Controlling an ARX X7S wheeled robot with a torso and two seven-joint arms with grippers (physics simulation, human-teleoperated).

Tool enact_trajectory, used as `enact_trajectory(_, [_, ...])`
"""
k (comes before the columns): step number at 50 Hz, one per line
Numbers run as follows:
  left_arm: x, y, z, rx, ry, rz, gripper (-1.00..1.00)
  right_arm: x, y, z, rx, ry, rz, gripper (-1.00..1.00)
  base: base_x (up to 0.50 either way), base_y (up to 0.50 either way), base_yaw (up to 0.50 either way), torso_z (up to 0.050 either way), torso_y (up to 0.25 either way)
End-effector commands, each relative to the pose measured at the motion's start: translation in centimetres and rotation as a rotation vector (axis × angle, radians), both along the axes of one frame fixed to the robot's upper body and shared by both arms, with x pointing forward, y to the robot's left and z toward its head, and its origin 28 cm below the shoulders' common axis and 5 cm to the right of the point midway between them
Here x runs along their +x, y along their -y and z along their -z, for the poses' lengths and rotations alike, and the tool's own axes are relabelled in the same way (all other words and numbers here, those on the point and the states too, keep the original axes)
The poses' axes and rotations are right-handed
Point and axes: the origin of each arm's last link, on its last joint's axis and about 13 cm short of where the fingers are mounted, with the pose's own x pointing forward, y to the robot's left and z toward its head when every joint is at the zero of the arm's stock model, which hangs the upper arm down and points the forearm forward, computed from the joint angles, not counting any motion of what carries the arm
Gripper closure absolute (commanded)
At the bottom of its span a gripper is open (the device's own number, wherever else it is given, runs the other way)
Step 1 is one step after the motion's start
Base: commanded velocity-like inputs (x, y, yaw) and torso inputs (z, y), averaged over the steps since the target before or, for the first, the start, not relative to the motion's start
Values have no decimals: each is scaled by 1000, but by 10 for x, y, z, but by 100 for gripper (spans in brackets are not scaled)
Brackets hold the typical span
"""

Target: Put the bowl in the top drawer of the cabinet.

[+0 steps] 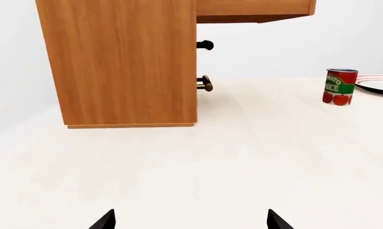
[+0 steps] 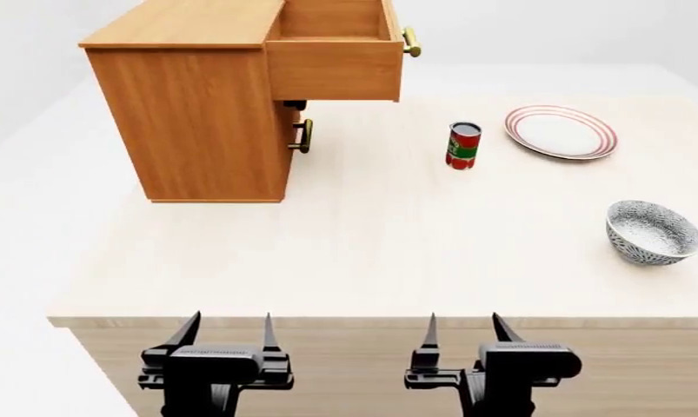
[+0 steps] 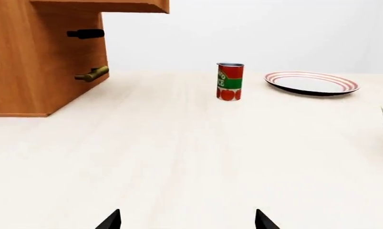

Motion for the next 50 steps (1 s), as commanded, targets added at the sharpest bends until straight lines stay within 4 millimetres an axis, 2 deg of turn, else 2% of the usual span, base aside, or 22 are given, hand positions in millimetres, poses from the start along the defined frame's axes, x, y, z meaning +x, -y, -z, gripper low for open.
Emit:
enact_trajectory(1, [-5,1,-5,-33,-19,17,-100,-1,-4,-8,6,-11,-4,-100,0,0,0,0,0])
enact_trajectory(8, [-9,3,-38,-50,47,55,-100,-4,-4,-34,-4,3,-18,-100,0,0,0,0,0])
enact_trajectory(20, [-16,3,-96,-78,163,104,-100,-7,-5,-104,-61,68,-45,-100,0,0,0,0,0])
enact_trajectory(27, [-23,-1,-127,-50,225,124,-100,2,-1,-147,-123,94,-57,-100,0,0,0,0,0])
enact_trajectory(34, [-29,-11,-152,-16,277,101,-100,15,6,-173,-167,86,-44,-100,0,0,0,0,0])
enact_trajectory(43, [-32,-16,-175,6,314,85,-100,18,15,-201,-173,89,-20,-100,0,0,0,0,0])
enact_trajectory(50, [-33,-14,-183,5,310,94,-100,45,29,-226,-183,86,-17,-100,0,0,0,0,0])
